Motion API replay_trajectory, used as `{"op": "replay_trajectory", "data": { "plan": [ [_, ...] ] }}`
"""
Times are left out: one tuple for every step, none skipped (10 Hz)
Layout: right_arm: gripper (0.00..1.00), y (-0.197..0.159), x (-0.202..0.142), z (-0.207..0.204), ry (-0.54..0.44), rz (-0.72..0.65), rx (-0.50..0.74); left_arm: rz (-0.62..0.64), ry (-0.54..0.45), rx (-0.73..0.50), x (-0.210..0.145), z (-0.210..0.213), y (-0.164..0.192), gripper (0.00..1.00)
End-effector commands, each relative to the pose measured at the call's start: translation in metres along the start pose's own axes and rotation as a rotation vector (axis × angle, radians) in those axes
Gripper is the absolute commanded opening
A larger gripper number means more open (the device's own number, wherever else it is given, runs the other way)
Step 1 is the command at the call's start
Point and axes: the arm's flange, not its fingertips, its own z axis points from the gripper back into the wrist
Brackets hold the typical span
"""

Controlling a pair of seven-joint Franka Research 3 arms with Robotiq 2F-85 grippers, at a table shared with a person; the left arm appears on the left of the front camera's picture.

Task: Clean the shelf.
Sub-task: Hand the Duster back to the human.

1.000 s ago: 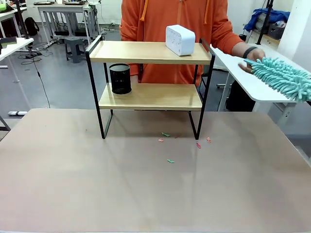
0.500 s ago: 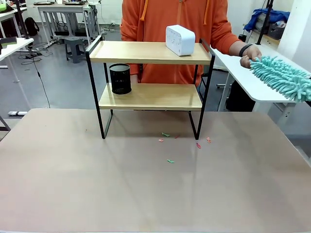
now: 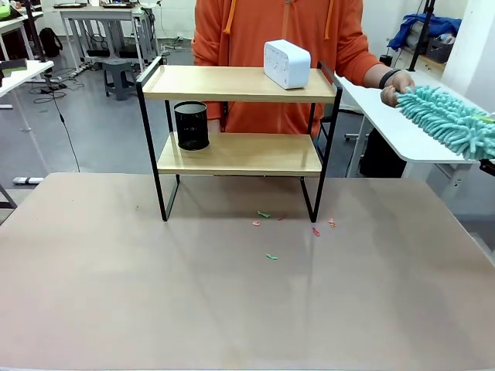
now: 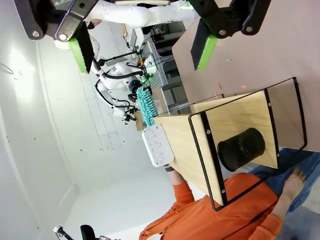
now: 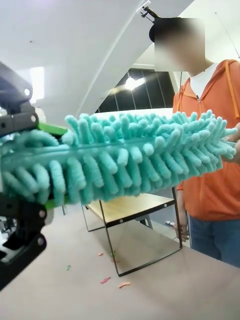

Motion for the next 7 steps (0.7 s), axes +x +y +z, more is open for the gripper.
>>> {"op": "replay_trajectory", "data": {
  "plan": [
    [1.00,-0.001,-0.003,0.001,0.016,0.004,0.003,-0.005,0.003,-0.003,-0.002,-0.001,-0.003,1.00],
    [1.00,-0.002,-0.004,0.003,0.014,0.001,0.000,-0.005,0.003,-0.003,-0.002,-0.001,-0.003,1.00],
    [1.00,0.001,-0.007,0.006,0.015,0.010,0.005,-0.005,0.003,-0.003,-0.002,-0.001,-0.003,1.00],
    [1.00,0.005,-0.013,0.004,0.030,0.023,0.008,-0.005,0.003,-0.003,-0.002,-0.001,-0.003,1.00],
    [1.00,0.010,-0.023,-0.009,0.065,0.034,0.004,0.000,0.000,0.000,0.000,0.000,0.000,1.00],
    [1.00,0.012,-0.039,-0.030,0.126,0.048,-0.008,0.023,0.048,-0.013,-0.009,-0.007,-0.002,1.00],
    [1.00,0.015,-0.058,-0.056,0.192,0.057,-0.006,0.069,0.114,-0.003,-0.021,-0.027,0.012,1.00]
  ]
}}
